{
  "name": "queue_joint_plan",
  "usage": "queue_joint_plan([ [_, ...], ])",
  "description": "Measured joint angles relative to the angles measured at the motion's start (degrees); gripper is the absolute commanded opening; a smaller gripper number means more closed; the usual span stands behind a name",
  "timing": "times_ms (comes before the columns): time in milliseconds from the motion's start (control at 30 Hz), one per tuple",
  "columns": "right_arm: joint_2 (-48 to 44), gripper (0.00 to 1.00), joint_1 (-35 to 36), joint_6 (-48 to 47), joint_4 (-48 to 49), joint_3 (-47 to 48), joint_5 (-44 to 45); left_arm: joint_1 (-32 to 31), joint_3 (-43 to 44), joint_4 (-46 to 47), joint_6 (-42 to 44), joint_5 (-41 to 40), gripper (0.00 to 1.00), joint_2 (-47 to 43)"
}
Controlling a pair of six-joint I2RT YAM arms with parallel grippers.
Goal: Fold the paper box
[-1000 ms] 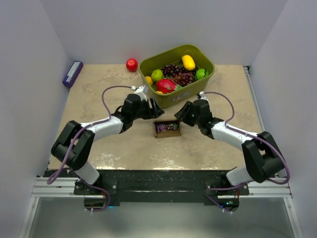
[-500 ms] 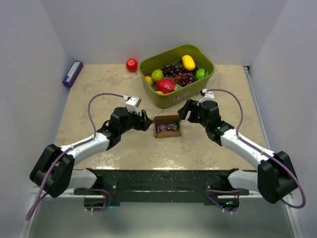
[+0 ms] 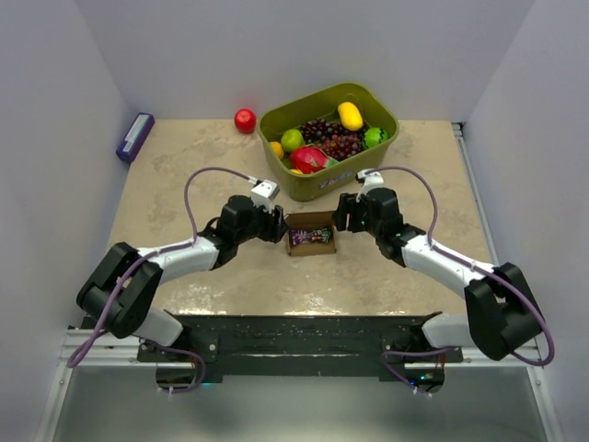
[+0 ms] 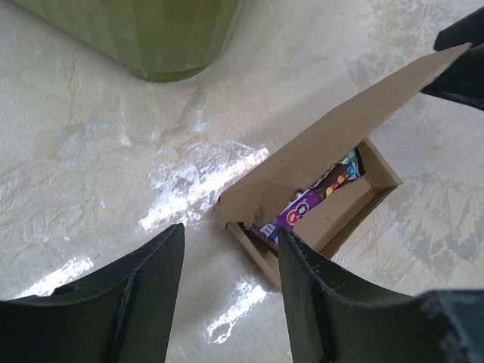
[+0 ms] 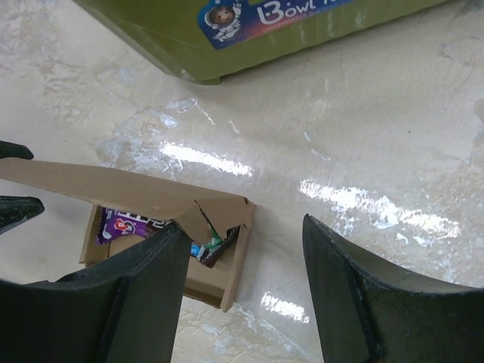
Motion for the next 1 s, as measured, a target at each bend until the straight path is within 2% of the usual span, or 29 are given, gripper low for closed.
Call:
queue_joint_plan([
  [100,1.1,0.56,0.2,-1.8,0.2,1.3,-0.3,-0.7,0.8,1.1,0.5,-0.5,0.50,0.5],
  [233,2.9,0.49,0.6,-3.4,0.8,2.5,-0.6,-1.4,2.3,1.9,1.5,-1.0,0.36,2.1],
  [333,4.7,0.36,1.4,-4.2,0.9,3.6,-0.5,-1.6,3.2,1.9,1.9,-1.4,0.23,3.3],
  [467,6.3,0.29,3.3,-4.7,0.8,4.6,0.5,-2.1,3.5,1.8,2.5,-2.2,0.11,3.7],
  [600,6.8,0.16,6.1,-4.6,0.5,5.4,4.7,-2.9,4.3,1.4,2.6,-3.8,0.01,4.1],
  [1000,9.5,0.07,12.1,1.9,-2.1,7.2,21.7,-5.0,8.7,-1.4,-1.4,-10.5,0.00,7.6],
])
